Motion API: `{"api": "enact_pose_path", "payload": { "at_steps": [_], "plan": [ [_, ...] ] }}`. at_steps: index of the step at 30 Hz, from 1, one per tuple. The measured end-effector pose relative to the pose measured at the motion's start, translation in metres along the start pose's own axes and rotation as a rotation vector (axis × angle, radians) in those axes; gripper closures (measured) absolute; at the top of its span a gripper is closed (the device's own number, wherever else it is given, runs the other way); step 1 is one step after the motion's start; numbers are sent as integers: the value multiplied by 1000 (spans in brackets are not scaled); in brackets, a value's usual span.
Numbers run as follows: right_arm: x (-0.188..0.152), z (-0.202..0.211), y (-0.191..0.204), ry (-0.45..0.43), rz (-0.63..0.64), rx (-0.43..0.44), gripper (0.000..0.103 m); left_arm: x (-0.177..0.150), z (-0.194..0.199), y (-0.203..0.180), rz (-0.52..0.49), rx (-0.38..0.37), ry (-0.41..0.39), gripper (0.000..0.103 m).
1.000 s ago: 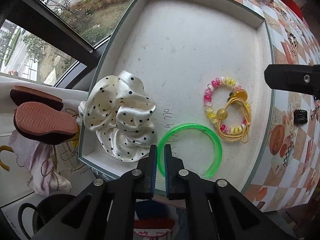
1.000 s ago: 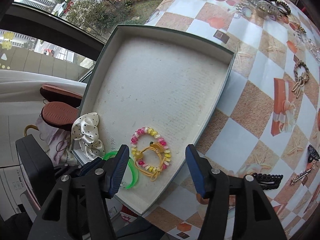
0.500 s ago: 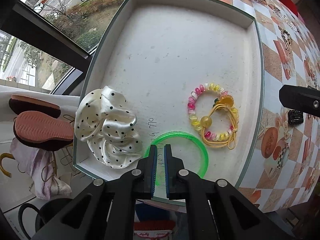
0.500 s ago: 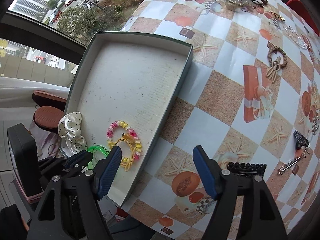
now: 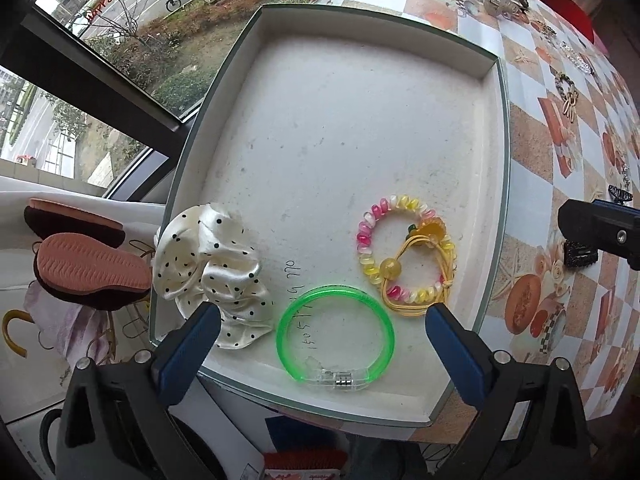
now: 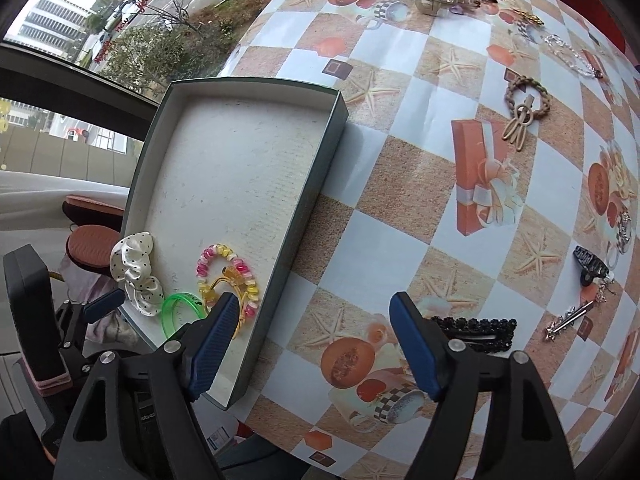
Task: Organize jewelry
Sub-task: 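Open the right gripper to drop the hair tie while the left releases the bangle, then move both grippers back over the table toward the remaining jewelry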
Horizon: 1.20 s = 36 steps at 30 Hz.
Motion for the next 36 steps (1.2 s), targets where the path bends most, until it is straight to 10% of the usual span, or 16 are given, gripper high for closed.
{"api": "enact_pose_path", "payload": {
  "at_steps": [10,36],
  "plan": [
    [-5,17,-33,-60,-73,5,1,22,10,-10,-19,111,-68,0],
    [-47,78,-271,-96,-517,-193,0,99,41,-177,-227,23,-137,0]
  ]
}}
Point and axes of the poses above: each gripper's, at about its wrist camera, not at the fingertips, and z roughly against the way its jaws point, y to its left, x to its top, the point moved 5 cm from there along -z, roughly the way its jaws point, and after that the axes turned 1 degree about z, right-handed, at the moved point
